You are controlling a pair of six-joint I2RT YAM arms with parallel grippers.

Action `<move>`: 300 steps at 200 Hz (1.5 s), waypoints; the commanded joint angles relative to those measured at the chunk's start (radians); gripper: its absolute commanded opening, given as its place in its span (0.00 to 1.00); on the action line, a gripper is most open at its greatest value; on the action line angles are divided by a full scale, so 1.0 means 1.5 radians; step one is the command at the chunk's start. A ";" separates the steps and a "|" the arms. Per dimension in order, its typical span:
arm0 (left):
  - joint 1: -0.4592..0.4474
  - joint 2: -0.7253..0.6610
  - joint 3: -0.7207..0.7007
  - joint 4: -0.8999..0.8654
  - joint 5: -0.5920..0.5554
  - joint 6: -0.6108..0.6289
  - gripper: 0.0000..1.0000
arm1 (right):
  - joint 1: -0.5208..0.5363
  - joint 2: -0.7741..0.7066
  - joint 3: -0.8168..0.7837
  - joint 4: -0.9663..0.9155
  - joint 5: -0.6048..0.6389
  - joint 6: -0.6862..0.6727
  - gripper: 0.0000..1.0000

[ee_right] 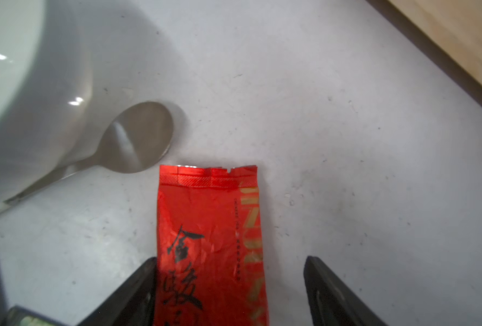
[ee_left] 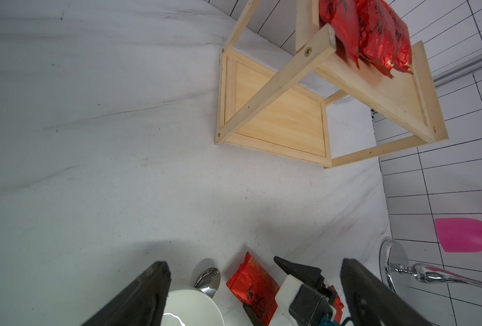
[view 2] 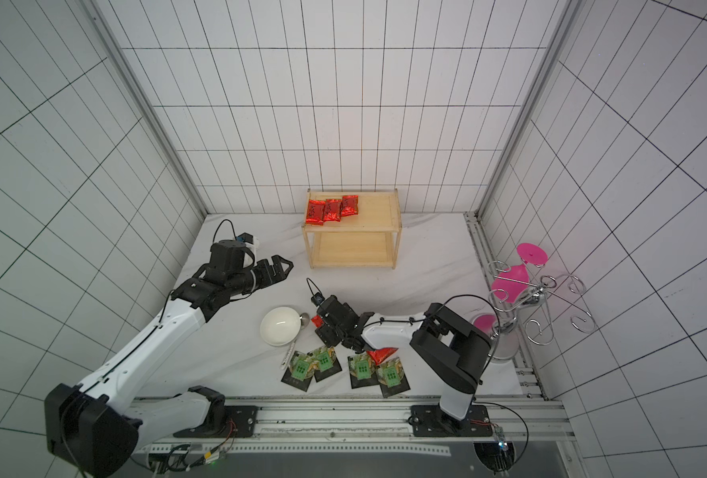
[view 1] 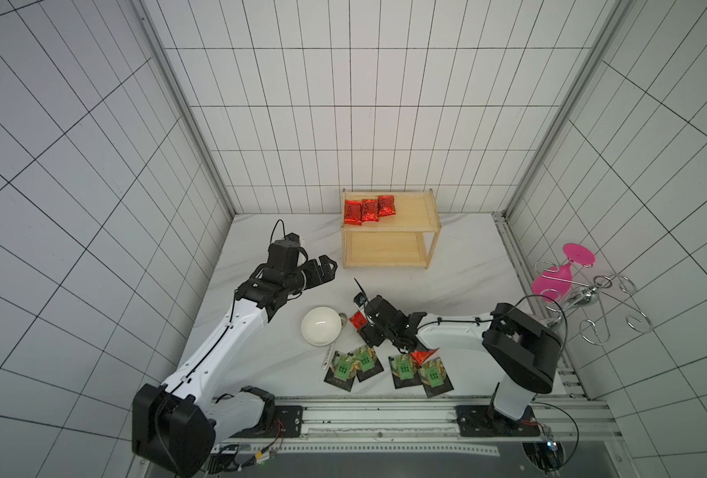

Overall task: Place the tea bags on the shelf by color
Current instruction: Pick up the tea bag from the center of the board.

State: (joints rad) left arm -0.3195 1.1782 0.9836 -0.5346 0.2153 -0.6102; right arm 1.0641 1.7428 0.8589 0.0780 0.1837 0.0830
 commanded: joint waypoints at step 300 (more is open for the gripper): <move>-0.164 0.419 0.099 0.054 0.129 -0.038 0.45 | -0.379 -0.071 -0.145 0.244 -0.467 0.268 0.06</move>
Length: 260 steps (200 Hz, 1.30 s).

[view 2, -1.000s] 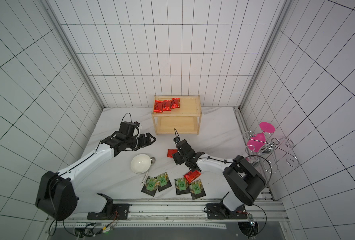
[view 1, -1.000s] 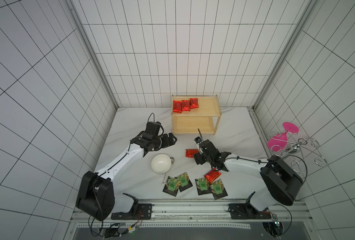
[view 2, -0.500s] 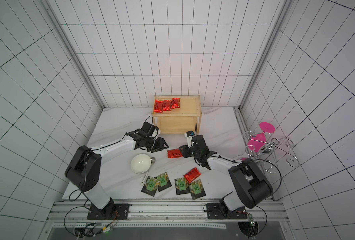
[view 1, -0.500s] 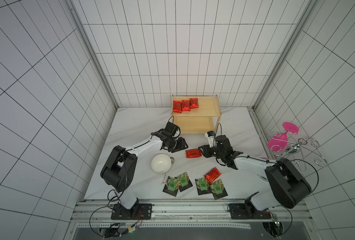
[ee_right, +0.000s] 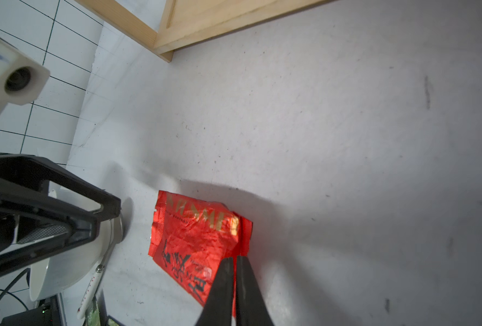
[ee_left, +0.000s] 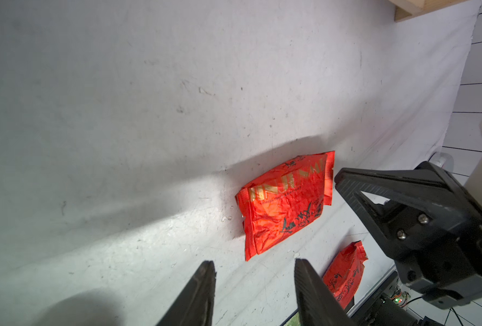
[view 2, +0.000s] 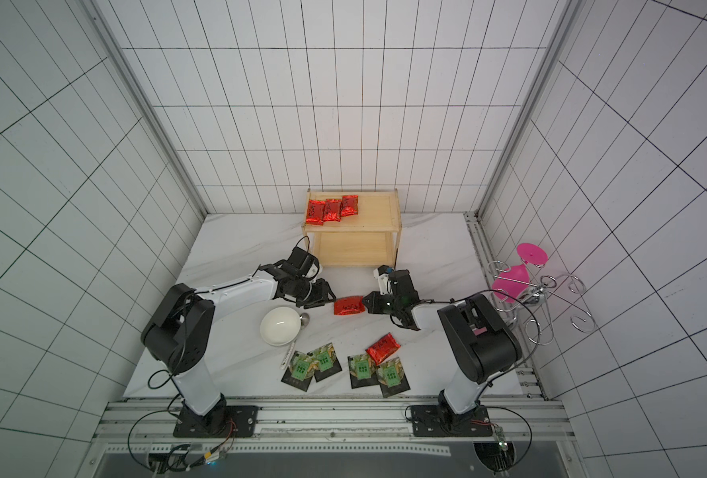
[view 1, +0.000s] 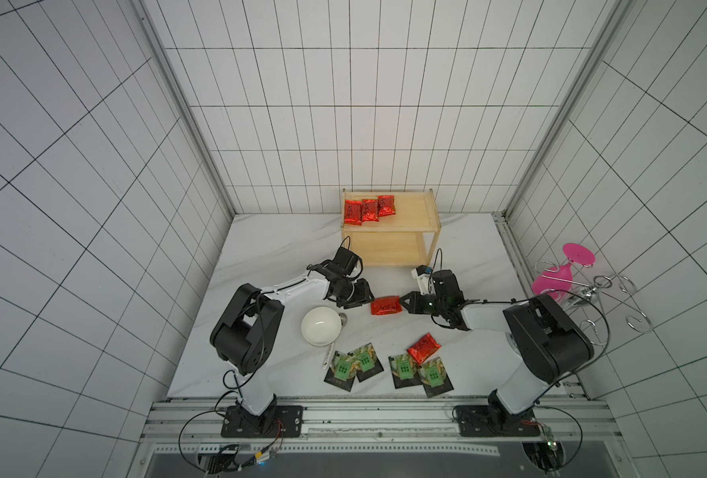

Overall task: Place the tea bags on the shelf by color
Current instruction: Pick up the tea bag from the center of the board.

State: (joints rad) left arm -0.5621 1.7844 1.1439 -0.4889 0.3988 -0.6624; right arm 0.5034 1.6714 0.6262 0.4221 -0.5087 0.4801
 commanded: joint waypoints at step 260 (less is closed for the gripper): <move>0.008 0.045 -0.061 0.150 0.086 -0.042 0.00 | -0.015 0.019 -0.001 0.037 -0.014 0.045 0.06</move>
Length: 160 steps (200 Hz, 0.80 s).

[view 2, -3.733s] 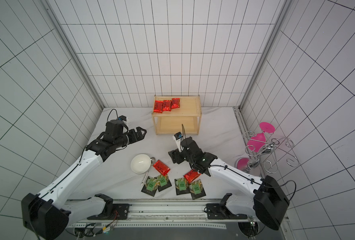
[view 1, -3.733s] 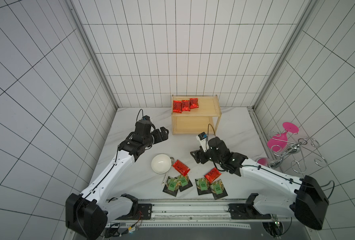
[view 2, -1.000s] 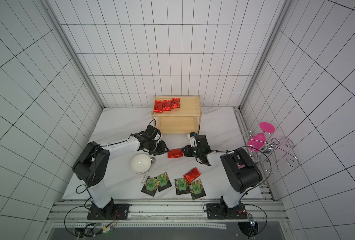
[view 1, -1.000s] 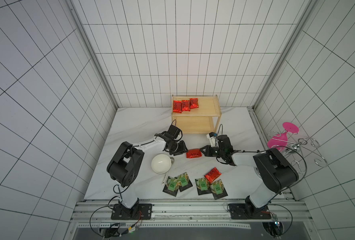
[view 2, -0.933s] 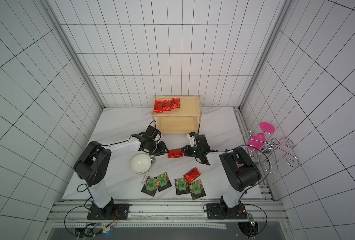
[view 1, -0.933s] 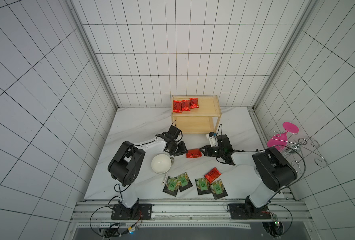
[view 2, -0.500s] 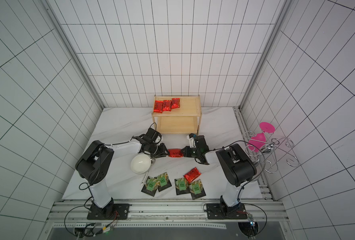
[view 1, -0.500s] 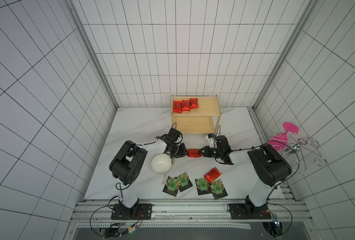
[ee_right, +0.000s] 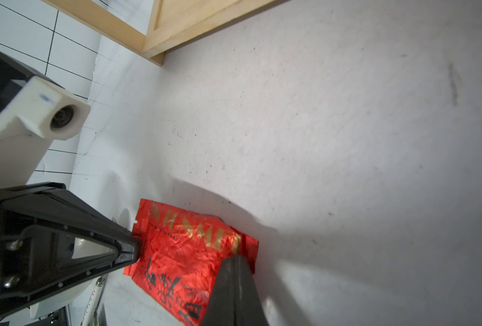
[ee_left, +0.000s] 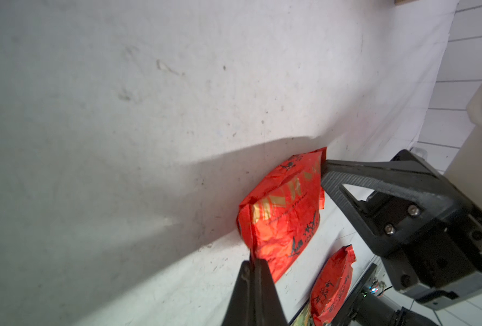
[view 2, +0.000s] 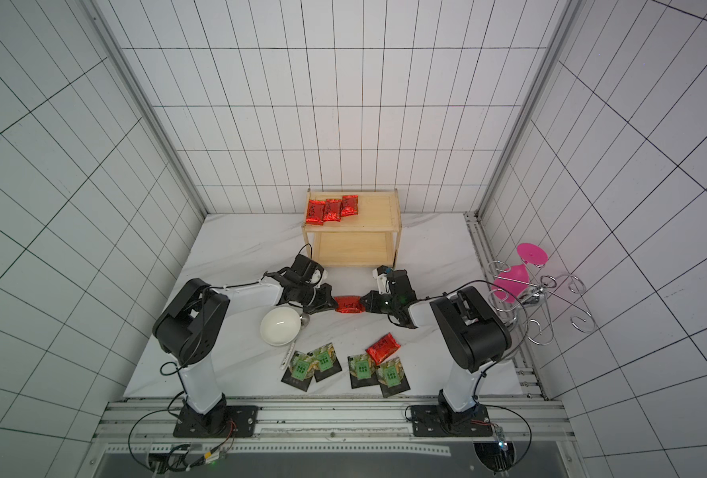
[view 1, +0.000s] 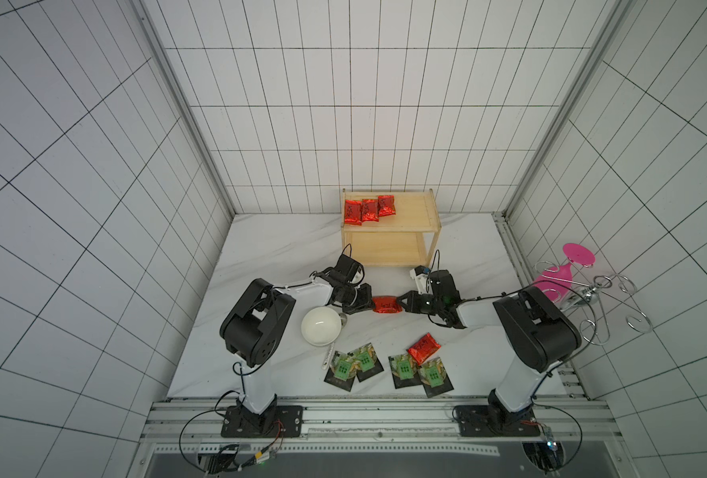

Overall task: Place the tea bags on the shelf by color
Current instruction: Pick up the tea bag from the center of the board.

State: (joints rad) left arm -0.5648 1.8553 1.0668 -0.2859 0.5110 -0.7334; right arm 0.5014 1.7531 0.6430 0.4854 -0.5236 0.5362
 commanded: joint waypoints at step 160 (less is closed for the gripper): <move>0.100 -0.209 -0.027 0.079 0.336 0.019 0.00 | -0.136 -0.288 0.035 -0.084 -0.327 0.289 0.43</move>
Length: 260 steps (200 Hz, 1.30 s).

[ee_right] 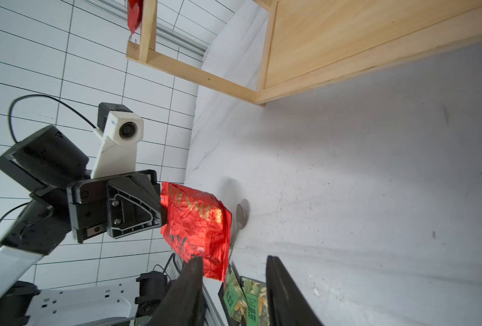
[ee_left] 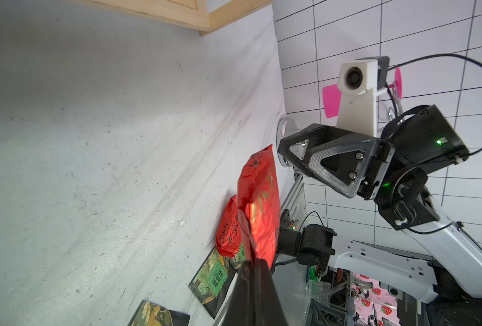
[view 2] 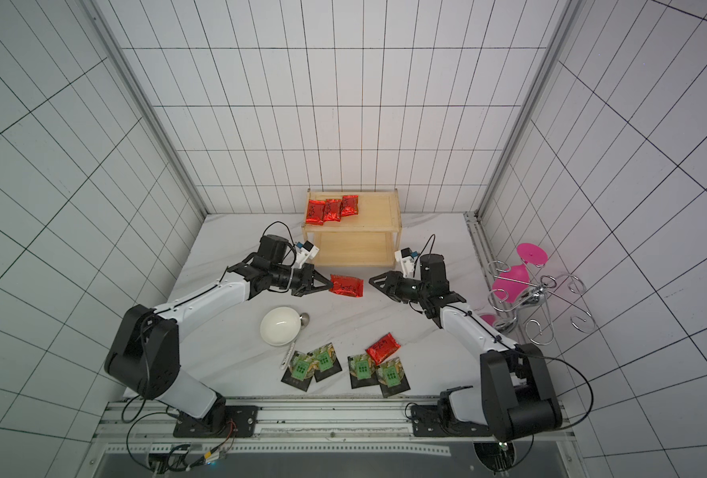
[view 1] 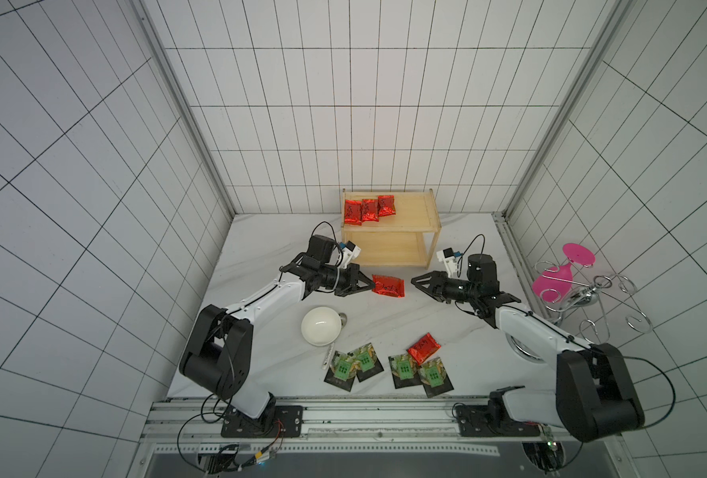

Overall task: Place the tea bags on the shelf by color
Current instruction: Pick up the tea bag from the center of the board.

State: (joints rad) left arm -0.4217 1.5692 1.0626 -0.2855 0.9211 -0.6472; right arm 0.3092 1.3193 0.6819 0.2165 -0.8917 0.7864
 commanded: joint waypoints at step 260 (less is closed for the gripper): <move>0.003 -0.041 -0.099 0.343 0.070 -0.216 0.00 | 0.005 0.032 -0.005 0.248 -0.147 0.230 0.19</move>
State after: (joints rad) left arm -0.4171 1.5398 0.9211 0.1875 1.0401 -0.9615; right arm 0.3096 1.3735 0.6628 0.5655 -1.0847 1.1248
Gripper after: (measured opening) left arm 0.041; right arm 0.217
